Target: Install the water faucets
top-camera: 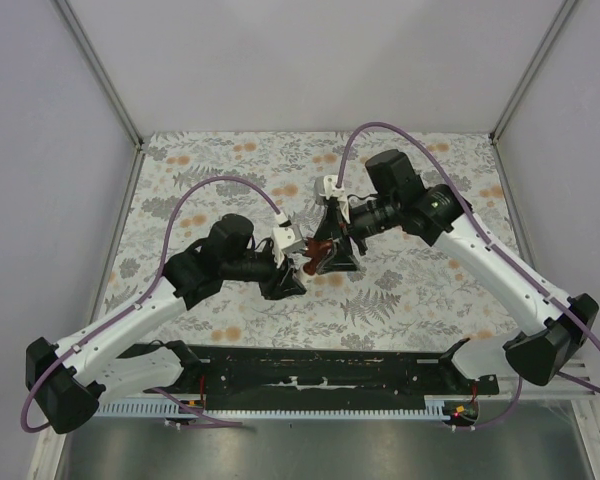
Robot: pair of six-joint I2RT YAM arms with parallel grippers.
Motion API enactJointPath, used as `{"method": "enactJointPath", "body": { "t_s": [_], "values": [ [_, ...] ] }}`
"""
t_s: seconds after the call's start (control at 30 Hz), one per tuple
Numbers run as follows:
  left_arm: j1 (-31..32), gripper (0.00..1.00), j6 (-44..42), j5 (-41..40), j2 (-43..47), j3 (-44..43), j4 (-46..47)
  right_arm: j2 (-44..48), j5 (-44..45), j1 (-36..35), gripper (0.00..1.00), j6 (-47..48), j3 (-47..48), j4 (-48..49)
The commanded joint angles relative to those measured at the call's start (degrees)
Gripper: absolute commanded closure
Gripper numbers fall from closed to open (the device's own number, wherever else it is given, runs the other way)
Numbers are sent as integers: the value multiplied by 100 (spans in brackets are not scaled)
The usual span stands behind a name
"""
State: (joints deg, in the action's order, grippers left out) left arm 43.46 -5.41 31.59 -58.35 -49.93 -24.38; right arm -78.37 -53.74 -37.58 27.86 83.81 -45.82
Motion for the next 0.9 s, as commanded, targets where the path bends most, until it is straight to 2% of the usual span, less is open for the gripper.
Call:
{"method": "enactJointPath", "body": {
  "t_s": [0.0, 0.27, 0.37, 0.47, 0.5, 0.7, 0.77, 0.87],
  "values": [
    [-31, 98, -443, -4, 130, -280, 91, -126, 126, -38, 27, -289, 329, -111],
    [-31, 98, -601, -267, 166, -315, 4, -389, 118, -118, 44, -632, 408, -173],
    [-31, 98, -602, -591, 227, -307, 12, -486, 161, -126, 62, -877, 443, -173],
    [-22, 98, -497, -1267, 376, -193, 187, -522, 573, -126, 92, -1281, 417, -94],
    [-22, 98, -470, -1522, 446, -123, 293, -504, 757, -118, 99, -1396, 382, -59],
    [22, 98, -452, -2499, 912, 282, 750, -320, 1225, 40, 100, -2740, -215, 854],
    [22, 81, -356, -2780, 1053, 457, 1030, -276, 1286, 84, 100, -3022, -400, 1109],
    [22, 44, -84, -3411, 1334, 633, 1251, -205, 1392, 189, 100, -3295, -751, 1479]
  ]
}}
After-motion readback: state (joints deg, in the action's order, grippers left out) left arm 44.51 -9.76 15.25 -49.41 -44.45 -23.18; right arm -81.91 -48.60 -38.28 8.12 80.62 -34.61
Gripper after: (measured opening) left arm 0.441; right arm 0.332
